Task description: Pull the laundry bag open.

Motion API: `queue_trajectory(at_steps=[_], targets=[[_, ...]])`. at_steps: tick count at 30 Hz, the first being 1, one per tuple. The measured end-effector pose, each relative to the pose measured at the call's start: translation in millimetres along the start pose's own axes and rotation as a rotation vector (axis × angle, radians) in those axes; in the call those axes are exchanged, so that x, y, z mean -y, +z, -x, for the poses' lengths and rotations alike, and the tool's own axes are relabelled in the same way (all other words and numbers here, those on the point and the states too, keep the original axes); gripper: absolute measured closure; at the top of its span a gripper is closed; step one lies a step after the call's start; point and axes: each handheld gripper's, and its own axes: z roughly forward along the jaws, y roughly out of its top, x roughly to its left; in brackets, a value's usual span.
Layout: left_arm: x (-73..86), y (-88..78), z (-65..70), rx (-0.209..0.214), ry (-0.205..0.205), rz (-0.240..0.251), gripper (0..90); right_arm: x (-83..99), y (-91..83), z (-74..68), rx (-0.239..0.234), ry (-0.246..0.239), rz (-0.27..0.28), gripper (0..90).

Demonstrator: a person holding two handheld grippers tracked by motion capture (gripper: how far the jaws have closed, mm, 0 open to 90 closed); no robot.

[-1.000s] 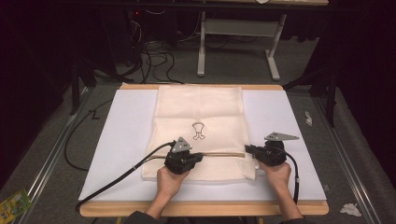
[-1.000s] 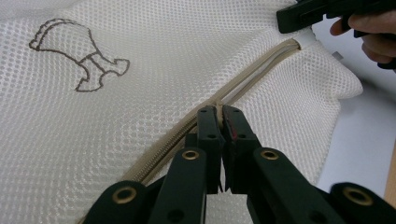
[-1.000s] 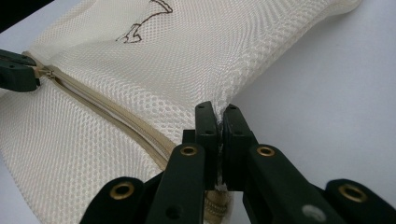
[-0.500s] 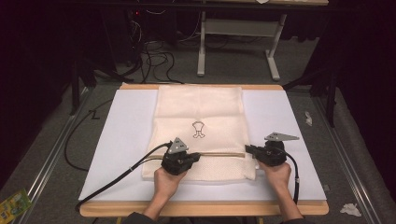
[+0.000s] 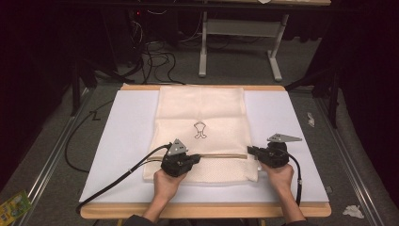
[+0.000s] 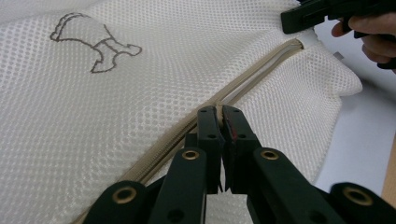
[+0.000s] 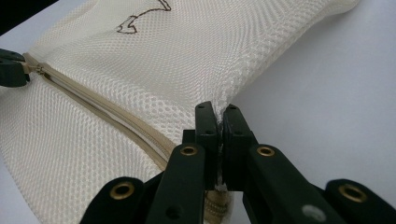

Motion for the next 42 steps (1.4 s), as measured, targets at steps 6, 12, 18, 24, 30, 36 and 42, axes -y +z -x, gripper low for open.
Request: queue_trajectory(at_steps=[6,12,18,24,30,36,42], targets=[[1.1,-5.4,-3.7,-0.009,-0.007,0.008,86.9,0.1,-0.4,0.5,0.0,0.002,-0.002,88.5],[3.0,-7.7,-6.6,-0.008,-0.016,0.011,86.9,0.0,-0.5,0.5,0.003,0.006,-0.002,88.5],[5.0,-12.0,-9.6,-0.019,-0.021,0.016,86.9,0.0,-0.6,1.1,0.004,0.003,0.003,88.5],[6.3,-13.9,-11.9,-0.02,-0.034,0.02,86.9,0.4,0.0,2.0,0.003,0.009,-0.002,88.4],[7.0,-13.2,-11.7,-0.021,-0.035,0.021,86.9,1.1,0.3,2.9,0.0,0.007,-0.003,88.5],[7.1,-15.4,-10.7,-0.024,-0.03,0.017,87.0,1.4,0.7,2.1,-0.003,0.011,0.002,88.5],[8.3,-16.7,-11.6,-0.029,-0.031,0.015,87.0,1.8,0.5,3.6,-0.003,0.009,0.001,88.5]])
